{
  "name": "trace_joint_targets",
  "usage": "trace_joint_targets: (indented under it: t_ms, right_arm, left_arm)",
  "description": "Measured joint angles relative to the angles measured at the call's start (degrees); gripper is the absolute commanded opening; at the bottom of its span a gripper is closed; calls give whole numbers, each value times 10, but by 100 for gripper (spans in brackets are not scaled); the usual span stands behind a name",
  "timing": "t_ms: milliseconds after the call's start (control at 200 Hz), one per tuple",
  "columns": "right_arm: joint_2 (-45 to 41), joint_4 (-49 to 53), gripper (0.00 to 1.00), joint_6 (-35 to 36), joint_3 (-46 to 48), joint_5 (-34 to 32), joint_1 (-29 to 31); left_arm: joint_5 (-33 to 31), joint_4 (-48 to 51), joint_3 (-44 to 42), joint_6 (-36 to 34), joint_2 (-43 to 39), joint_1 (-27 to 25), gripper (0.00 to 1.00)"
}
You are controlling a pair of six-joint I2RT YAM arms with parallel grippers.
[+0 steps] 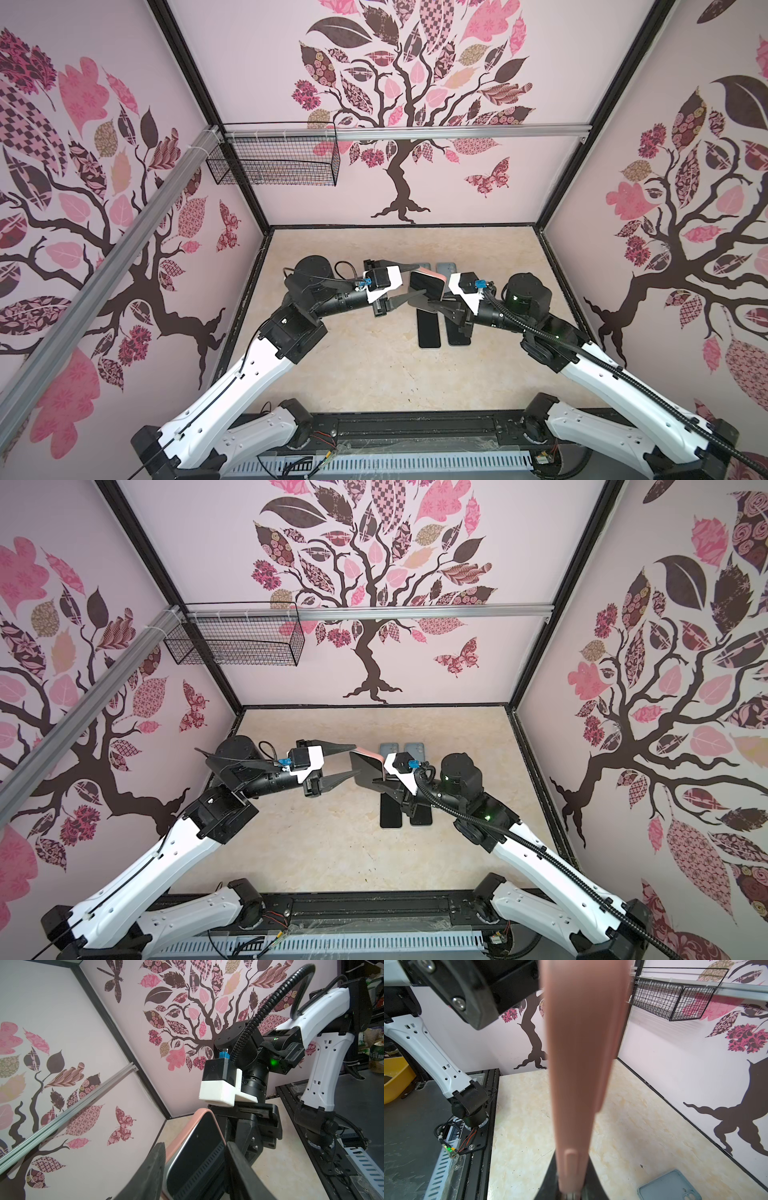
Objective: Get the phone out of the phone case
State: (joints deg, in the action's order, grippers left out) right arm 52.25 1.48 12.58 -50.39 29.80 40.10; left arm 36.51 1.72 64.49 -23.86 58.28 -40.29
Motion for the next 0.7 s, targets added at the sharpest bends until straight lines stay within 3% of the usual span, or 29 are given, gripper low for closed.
trace_joint_targets:
  t_ms: [700]
  right_arm:
    - [-8, -7, 0, -34, 0, 49, 0]
  left_arm:
    - [13, -17, -2, -2, 0, -2, 49]
